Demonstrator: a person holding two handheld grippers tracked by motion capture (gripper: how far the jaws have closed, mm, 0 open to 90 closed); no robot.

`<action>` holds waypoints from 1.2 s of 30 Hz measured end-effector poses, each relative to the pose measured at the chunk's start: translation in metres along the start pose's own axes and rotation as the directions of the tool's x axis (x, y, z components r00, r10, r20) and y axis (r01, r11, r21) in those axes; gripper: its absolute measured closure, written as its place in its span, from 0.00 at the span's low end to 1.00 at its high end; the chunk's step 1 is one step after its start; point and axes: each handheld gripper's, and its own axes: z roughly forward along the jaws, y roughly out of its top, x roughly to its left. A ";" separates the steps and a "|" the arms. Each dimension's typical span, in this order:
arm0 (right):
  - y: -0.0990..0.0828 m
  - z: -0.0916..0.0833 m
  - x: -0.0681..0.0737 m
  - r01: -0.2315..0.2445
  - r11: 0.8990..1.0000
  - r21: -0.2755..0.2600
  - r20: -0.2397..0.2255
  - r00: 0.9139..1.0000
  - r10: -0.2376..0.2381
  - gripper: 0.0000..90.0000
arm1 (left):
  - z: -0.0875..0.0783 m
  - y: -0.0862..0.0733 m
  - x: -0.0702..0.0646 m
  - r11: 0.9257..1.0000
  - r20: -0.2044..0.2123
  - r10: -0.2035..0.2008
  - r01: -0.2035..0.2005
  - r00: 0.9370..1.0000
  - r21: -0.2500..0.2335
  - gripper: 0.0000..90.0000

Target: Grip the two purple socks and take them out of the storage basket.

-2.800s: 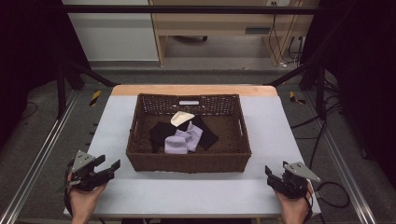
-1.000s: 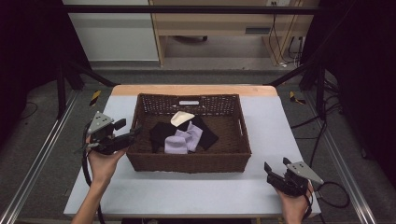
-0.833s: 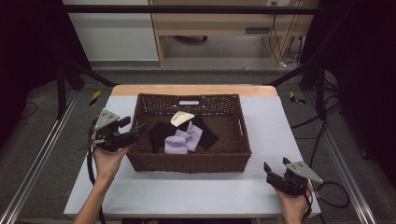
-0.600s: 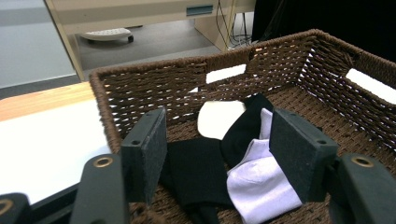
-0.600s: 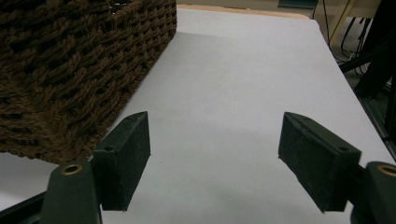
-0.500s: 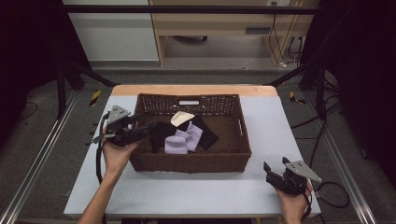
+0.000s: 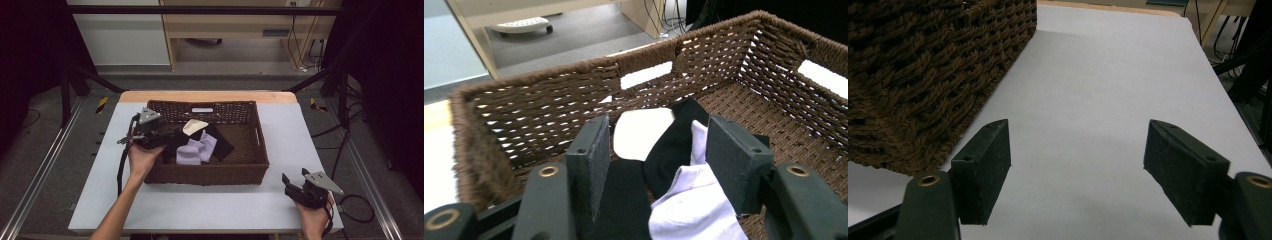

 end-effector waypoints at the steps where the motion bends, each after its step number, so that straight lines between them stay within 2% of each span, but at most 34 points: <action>1: 0.000 0.000 0.000 0.000 1.000 0.000 0.000 1.000 0.000 0.30 | 0.004 0.002 -0.004 0.999 -0.027 0.032 -0.031 0.999 0.022 0.50; 5: 0.000 0.001 0.000 0.001 1.000 0.003 -0.001 1.000 -0.001 0.30 | 0.008 0.005 -0.008 0.999 -0.015 0.041 -0.041 0.999 0.006 0.51; 10: 0.000 0.000 0.000 0.002 1.000 0.002 -0.003 1.000 -0.002 0.30 | 0.021 0.009 -0.011 0.998 -0.011 0.051 -0.050 0.999 0.025 0.51; 16: -0.001 0.002 0.000 0.005 1.000 0.007 -0.006 1.000 -0.005 0.30 | 0.043 0.005 -0.012 0.995 0.013 0.043 -0.044 0.999 0.085 0.53; 19: -0.001 0.002 -0.001 0.008 1.000 0.011 -0.006 1.000 -0.008 0.30 | 0.048 0.005 -0.010 0.993 0.034 0.033 -0.037 0.999 0.113 0.54; 22: -0.001 0.002 -0.001 0.009 1.000 0.014 -0.007 1.000 -0.009 0.30 | 0.050 0.006 -0.009 0.992 0.046 0.027 -0.033 0.999 0.120 0.54; 23: -0.001 0.003 0.000 0.006 1.000 0.017 -0.007 1.000 -0.006 0.30 | 0.052 0.008 -0.009 0.991 0.049 0.043 -0.049 0.998 0.128 0.55; 25: -0.001 0.003 0.000 0.005 1.000 0.017 -0.007 1.000 -0.005 0.30 | 0.054 0.010 -0.010 0.989 0.063 0.047 -0.055 0.997 0.134 0.56; 29: -0.001 0.003 0.000 0.009 1.000 0.016 -0.007 1.000 -0.009 0.30 | 0.057 0.008 -0.015 0.990 0.056 0.065 -0.072 0.996 0.125 0.57; 31: -0.002 0.003 0.000 0.008 1.000 0.018 -0.009 1.000 -0.008 0.30 | 0.063 0.003 -0.021 0.984 0.056 0.098 -0.105 0.994 0.146 0.60; 32: -0.002 0.003 0.000 0.008 1.000 0.018 -0.009 1.000 -0.008 0.30 | 0.063 0.003 -0.021 0.984 0.056 0.098 -0.105 0.994 0.146 0.62; 36: -0.002 0.004 -0.001 0.007 1.000 0.024 -0.015 1.000 -0.007 0.30 | 0.070 -0.003 -0.027 0.962 0.050 0.141 -0.149 0.989 0.228 0.62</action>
